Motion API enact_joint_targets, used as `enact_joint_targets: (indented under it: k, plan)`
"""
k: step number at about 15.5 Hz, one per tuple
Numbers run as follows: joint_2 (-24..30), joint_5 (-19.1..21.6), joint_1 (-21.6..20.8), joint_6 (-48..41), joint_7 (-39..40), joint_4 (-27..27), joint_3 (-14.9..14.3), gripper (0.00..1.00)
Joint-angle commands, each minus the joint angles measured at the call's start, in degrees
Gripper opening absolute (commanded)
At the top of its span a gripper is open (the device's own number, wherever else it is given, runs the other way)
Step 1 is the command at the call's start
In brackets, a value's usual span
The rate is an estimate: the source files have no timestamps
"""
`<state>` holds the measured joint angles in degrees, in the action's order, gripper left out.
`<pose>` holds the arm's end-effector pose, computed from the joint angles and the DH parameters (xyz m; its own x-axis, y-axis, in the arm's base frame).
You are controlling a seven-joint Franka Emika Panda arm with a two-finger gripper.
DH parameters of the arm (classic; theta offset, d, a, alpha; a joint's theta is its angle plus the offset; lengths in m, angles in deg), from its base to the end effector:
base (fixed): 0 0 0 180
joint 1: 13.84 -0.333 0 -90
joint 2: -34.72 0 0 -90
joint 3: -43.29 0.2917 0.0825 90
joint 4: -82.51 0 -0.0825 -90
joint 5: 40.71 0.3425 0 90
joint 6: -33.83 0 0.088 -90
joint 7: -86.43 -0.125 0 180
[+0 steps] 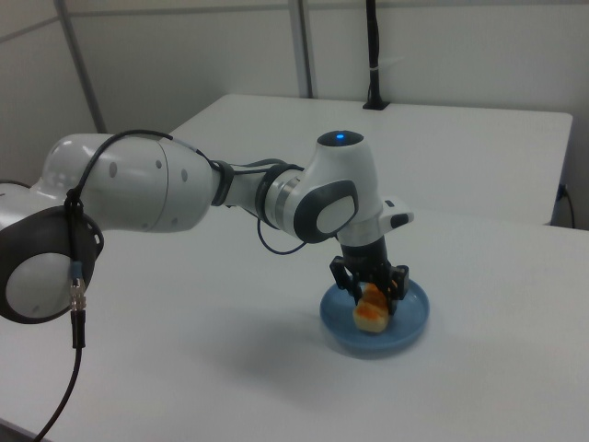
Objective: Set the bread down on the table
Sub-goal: 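Lower the gripper and close it on the bread roll, then lift the bread off the plate and carry it beside the plate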
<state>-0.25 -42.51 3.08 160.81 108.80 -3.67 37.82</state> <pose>0.6235 -0.2477 0.3044 0.9971 0.0408 0.0636 0.0334 -0.9929 0.1143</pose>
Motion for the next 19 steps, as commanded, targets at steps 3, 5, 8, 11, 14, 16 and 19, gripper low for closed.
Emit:
enact_joint_targets:
  k: [3, 5, 8, 11, 14, 16, 19]
  plan:
    - [1.03, 1.11, -0.22, 0.11, 0.05, 0.48, -0.07, 0.28]
    - [2.88, 1.19, -0.31, -1.29, -0.04, 0.57, 0.19, 0.28]
    - [5.86, 1.19, -1.89, -5.77, -0.65, 0.57, 1.15, 0.28]
    - [7.45, 0.84, -5.39, -6.40, -6.00, 0.13, 3.61, 0.30]
    - [7.37, 0.05, -10.75, -6.31, -13.81, -0.75, 5.11, 0.30]
    - [7.37, -1.00, -14.79, -6.31, -18.21, -1.97, 5.20, 0.30]
    - [6.93, -3.28, -19.55, -5.96, -23.67, -4.08, 5.20, 0.32]
